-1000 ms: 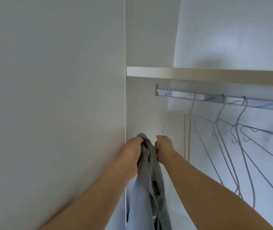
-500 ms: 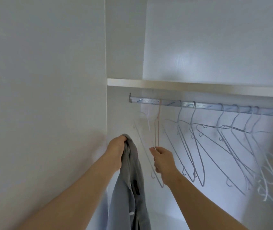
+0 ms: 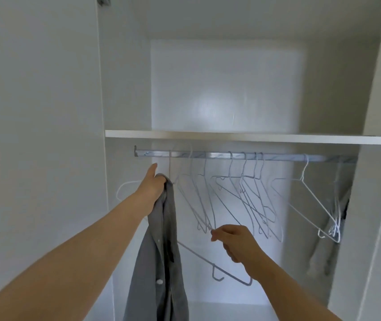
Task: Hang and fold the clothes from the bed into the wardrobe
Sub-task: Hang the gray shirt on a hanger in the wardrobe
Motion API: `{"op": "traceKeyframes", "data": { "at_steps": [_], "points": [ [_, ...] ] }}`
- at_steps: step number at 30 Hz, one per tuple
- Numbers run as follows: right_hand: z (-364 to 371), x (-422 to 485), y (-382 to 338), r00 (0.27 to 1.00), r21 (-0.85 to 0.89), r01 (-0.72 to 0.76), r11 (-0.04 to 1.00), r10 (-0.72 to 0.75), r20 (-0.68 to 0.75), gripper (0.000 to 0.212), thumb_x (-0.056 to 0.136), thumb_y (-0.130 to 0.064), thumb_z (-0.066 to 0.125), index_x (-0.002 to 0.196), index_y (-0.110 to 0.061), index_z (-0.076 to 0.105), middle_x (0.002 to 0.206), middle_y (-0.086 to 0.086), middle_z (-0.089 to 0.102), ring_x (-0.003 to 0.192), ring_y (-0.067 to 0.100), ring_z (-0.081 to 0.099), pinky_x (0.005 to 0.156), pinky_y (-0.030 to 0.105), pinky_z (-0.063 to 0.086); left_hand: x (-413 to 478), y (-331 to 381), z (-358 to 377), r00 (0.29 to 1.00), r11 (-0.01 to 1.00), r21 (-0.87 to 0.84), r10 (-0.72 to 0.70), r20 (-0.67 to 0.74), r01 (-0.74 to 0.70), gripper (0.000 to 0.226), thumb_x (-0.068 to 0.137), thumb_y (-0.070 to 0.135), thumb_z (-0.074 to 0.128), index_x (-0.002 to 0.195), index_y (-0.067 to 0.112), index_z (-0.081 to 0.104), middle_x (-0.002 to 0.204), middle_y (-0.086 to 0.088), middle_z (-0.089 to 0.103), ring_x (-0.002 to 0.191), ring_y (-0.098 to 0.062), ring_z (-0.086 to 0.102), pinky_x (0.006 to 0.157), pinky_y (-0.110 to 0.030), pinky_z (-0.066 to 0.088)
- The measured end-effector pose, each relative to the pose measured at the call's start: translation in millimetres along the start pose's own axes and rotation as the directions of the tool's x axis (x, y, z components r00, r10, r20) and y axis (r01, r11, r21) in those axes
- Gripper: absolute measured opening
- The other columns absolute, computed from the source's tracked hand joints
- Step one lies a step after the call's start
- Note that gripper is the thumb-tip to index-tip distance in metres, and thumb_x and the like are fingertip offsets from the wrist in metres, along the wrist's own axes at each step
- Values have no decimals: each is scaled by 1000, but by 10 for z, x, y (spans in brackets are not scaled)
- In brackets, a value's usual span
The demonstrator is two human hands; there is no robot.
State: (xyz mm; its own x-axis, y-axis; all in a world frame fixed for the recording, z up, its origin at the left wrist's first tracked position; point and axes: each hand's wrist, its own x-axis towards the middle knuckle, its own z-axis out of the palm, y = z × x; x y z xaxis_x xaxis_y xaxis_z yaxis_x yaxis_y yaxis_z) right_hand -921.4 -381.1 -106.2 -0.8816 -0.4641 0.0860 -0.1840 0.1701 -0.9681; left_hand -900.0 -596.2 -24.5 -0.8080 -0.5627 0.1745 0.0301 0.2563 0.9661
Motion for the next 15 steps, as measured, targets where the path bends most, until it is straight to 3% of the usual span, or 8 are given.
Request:
{"op": "traceKeyframes", "data": {
  "at_steps": [2,4,7,10,11,13,15],
  "points": [
    [-183,-256,23,1000,-21,8,1000,-8,5,22,86,-17,61,65,-15,67,41,-6,37,35,7,26,37,16,23,-199,84,122,1000,999,43,-7,14,6,43,99,11,32,141,17,37,139,-12,44,97,-22,55,85,-27,42],
    [-343,-504,51,1000,-47,0,999,0,0,24,85,-14,62,61,-16,66,40,-6,37,37,8,28,37,16,24,-430,132,240,1000,991,134,-12,1,12,34,97,8,34,124,6,53,128,-17,53,96,-26,51,82,-27,39],
    [-499,-835,122,1000,-111,-6,994,6,2,26,83,-14,63,57,-19,64,40,-8,40,41,9,33,40,15,29,-836,148,336,999,983,185,-14,-37,20,28,96,9,36,113,3,58,116,-19,58,88,-24,49,75,-28,37],
    [-428,-1031,84,999,-224,5,975,4,40,6,86,-16,62,84,-21,65,57,-7,57,50,4,50,48,12,40,-1219,152,428,1000,974,227,24,-13,-21,28,95,8,38,114,3,58,115,-16,59,99,-29,53,80,-27,40],
    [-369,-1065,30,997,-236,4,972,14,73,14,88,-15,60,99,-23,61,70,-3,60,57,5,54,53,12,43,-1333,164,490,999,966,252,45,18,-48,28,95,8,39,114,3,58,114,-15,59,103,-29,54,83,-28,40],
    [-238,-1134,-134,991,-152,-11,988,31,131,33,89,-12,56,116,-28,49,84,1,57,61,9,55,57,15,46,-1569,211,596,991,947,299,99,85,-120,25,95,9,38,111,7,57,107,-11,57,99,-26,54,82,-28,42],
    [-147,-1185,-320,994,34,-10,999,6,113,29,90,-13,54,112,-31,47,75,-3,56,49,3,52,48,14,43,-1677,256,641,976,927,312,173,136,-208,18,95,9,38,102,12,54,96,-6,55,88,-20,51,70,-23,41]
  ]
}}
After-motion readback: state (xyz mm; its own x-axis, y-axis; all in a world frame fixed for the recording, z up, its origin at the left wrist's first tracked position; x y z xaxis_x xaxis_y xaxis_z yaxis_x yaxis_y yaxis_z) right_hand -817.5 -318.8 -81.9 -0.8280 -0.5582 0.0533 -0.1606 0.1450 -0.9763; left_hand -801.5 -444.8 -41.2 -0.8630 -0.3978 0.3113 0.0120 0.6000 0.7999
